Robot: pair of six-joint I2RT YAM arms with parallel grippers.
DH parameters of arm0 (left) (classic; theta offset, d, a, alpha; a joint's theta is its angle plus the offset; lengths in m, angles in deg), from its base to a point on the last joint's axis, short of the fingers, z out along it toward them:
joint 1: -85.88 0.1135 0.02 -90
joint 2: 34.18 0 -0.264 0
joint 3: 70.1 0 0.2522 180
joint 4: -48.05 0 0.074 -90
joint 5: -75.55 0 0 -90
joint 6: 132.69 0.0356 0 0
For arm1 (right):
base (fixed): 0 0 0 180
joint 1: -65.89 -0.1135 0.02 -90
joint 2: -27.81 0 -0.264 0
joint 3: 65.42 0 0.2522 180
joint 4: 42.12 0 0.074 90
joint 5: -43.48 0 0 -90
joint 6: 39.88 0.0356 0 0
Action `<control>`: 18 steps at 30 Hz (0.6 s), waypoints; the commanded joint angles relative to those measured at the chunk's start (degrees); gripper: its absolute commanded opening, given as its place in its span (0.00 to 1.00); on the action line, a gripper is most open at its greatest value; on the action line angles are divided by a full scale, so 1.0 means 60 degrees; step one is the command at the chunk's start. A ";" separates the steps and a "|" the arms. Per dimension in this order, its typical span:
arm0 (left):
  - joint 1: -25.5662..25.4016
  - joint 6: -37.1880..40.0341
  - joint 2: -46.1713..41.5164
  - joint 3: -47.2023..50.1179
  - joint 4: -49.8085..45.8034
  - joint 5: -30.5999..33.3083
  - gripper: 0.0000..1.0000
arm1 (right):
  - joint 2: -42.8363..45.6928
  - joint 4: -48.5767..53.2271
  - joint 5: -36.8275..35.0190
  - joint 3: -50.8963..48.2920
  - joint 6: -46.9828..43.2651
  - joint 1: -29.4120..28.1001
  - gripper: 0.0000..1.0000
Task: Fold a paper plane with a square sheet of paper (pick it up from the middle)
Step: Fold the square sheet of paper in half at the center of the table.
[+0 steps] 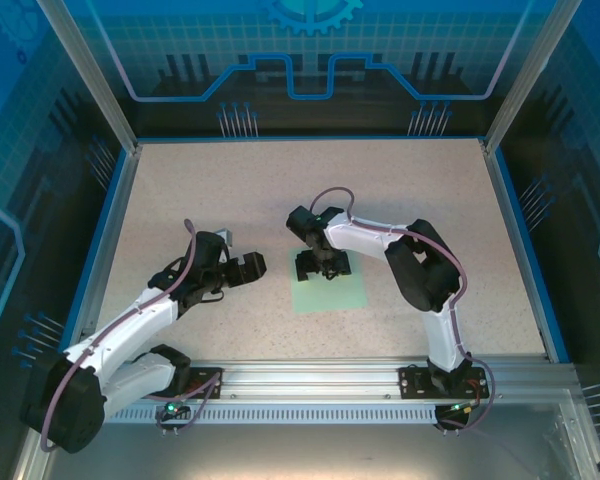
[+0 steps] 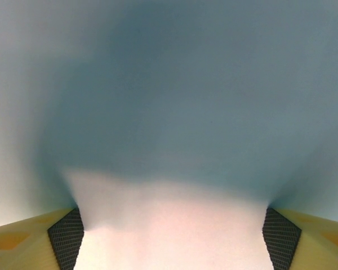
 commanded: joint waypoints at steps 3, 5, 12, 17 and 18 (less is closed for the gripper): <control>0.0097 0.0228 0.0057 -0.0110 -0.0148 -0.0189 0.99 | -0.0480 -0.0124 0.0236 -0.0454 -0.0060 0.0069 0.77; 0.0089 0.0232 0.0086 -0.0125 -0.0123 -0.0187 0.99 | -0.0471 -0.0124 0.0270 -0.0439 -0.0121 0.0090 0.72; 0.0089 0.0291 0.0166 -0.0212 -0.0235 -0.0187 0.99 | -0.0061 -0.0020 0.0317 -0.0205 -0.0322 0.0080 0.59; 0.0088 0.0236 0.0167 -0.0242 -0.0243 -0.0158 0.98 | 0.0777 -0.0238 0.0545 -0.0355 -0.0397 0.0084 0.39; 0.0091 0.0210 0.0170 -0.0256 -0.0244 -0.0140 0.99 | 0.0883 -0.0237 0.0649 -0.0362 -0.0425 0.0092 0.37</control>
